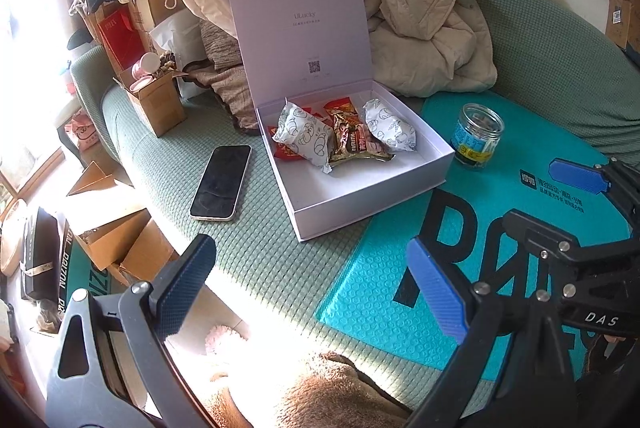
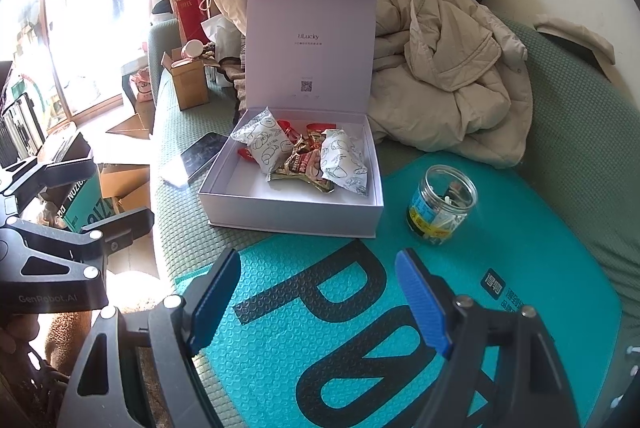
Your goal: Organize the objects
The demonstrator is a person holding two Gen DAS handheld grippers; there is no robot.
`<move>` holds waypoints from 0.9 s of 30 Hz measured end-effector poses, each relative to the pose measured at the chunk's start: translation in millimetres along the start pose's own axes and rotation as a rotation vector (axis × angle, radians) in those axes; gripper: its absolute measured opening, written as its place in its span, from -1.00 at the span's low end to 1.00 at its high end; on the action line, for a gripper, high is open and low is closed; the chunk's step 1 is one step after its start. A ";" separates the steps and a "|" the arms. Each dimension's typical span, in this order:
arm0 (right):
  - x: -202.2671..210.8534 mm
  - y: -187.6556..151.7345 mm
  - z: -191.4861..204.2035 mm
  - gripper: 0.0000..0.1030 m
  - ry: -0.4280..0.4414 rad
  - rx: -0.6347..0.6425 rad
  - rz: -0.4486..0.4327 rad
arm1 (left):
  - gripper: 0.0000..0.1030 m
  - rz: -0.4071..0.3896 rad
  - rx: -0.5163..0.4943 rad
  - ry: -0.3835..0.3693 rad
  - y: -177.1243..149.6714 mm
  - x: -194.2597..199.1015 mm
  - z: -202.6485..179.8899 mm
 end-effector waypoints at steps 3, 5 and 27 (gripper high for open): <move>-0.6 0.3 0.5 0.57 -0.001 0.002 0.001 | 0.87 0.001 0.009 0.001 1.1 -0.7 2.2; -1.8 -0.2 1.0 0.57 -0.001 0.004 0.005 | 0.87 -0.001 0.010 0.001 1.4 -0.8 3.0; -6.6 -2.7 2.6 0.57 0.005 0.012 0.022 | 0.87 0.006 0.015 -0.006 -3.7 -2.9 2.0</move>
Point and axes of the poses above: each gripper's, at about its wrist camera, not at the fingertips, and x roughly against the way its jaws point, z to its left, y to its top, the point moved 9 cm from there along -x, roughly the way its jaws point, and after that the axes turned 2 degrees about x, right-handed, at the moved point
